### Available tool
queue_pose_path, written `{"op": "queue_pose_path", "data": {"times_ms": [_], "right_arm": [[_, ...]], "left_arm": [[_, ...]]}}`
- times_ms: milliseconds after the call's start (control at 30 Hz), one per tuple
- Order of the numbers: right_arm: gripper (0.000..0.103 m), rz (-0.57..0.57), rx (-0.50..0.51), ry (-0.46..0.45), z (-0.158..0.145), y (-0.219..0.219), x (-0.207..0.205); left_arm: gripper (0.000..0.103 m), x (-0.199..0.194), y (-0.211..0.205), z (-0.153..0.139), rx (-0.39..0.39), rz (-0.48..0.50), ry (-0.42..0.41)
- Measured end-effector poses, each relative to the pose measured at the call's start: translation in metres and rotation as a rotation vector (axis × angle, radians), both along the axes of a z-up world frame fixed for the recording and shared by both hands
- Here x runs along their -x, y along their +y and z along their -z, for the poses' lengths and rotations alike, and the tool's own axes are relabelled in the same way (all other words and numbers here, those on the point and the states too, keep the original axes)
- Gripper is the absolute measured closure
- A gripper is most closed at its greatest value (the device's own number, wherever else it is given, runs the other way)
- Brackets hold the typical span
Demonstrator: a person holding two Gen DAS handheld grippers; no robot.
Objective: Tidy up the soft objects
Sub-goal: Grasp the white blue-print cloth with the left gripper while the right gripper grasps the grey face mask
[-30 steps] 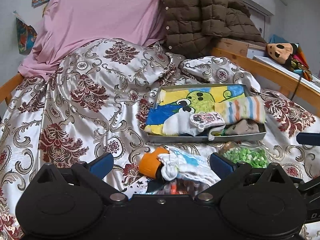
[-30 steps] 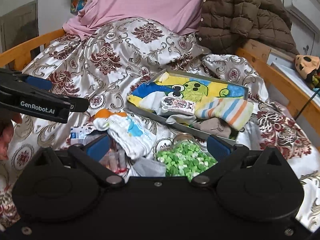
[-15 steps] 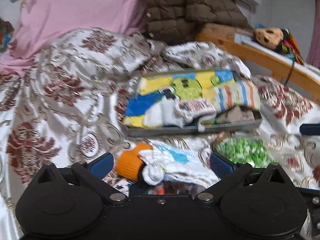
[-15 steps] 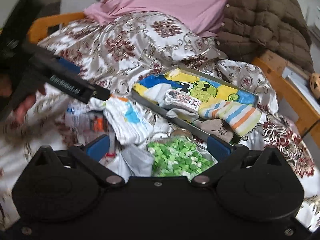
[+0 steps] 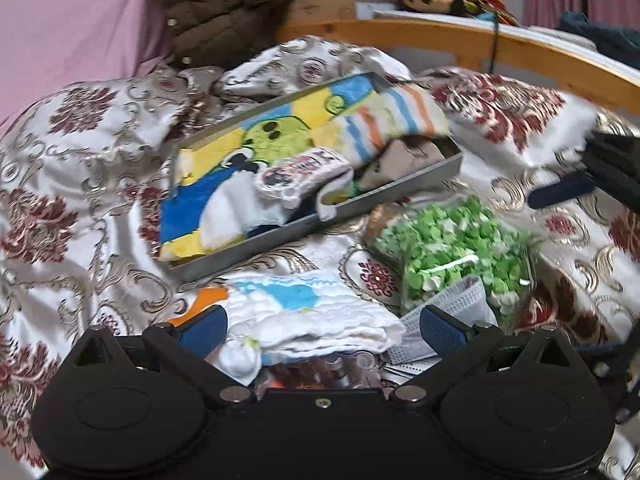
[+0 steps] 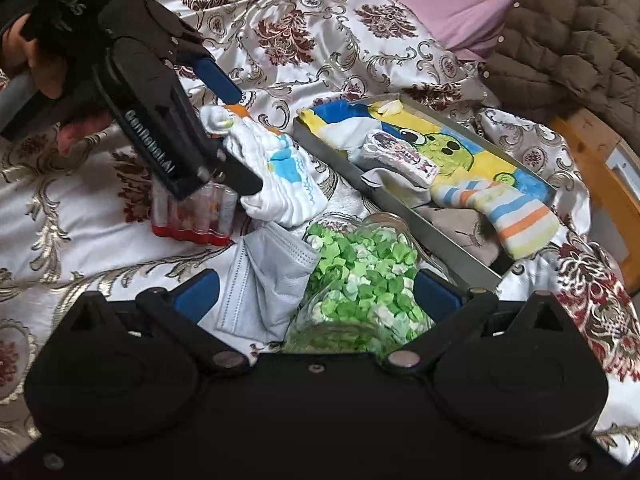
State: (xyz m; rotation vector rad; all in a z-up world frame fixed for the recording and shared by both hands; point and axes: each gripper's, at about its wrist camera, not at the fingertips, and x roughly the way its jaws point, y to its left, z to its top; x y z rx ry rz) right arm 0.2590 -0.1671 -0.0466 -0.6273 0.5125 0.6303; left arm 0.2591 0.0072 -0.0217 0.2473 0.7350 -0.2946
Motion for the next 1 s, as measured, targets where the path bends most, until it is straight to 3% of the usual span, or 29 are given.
{"op": "queue_pose_path", "data": {"times_ms": [67, 200, 300, 567, 700, 800, 867, 1000], "right_arm": [[0.003, -0.031, 0.019, -0.017, 0.007, 0.006, -0.004], [0.033, -0.141, 0.112, -0.075, 0.016, 0.019, 0.000], [0.042, -0.199, 0.162, -0.106, 0.023, 0.027, 0.007], [0.057, -0.178, 0.206, -0.118, 0.029, 0.037, 0.000], [0.072, -0.197, 0.217, -0.127, 0.029, 0.040, -0.004], [0.078, -0.207, 0.244, -0.141, 0.032, 0.042, -0.005], [0.081, -0.208, 0.263, -0.150, 0.033, 0.044, -0.006], [0.090, -0.210, 0.289, -0.156, 0.036, 0.044, -0.005]], "left_arm": [[0.002, -0.002, -0.004, 0.003, -0.013, 0.024, 0.006], [0.007, -0.007, -0.010, 0.008, -0.060, 0.088, 0.024], [0.015, -0.013, -0.012, 0.011, -0.092, 0.117, 0.043], [0.037, -0.026, -0.008, 0.010, -0.061, 0.119, 0.093], [0.042, -0.031, -0.007, 0.012, -0.041, 0.111, 0.132], [0.049, -0.035, -0.007, 0.013, -0.028, 0.101, 0.162], [0.060, -0.038, -0.009, 0.013, -0.042, 0.098, 0.175], [0.073, -0.039, -0.008, 0.014, -0.059, 0.088, 0.186]]}}
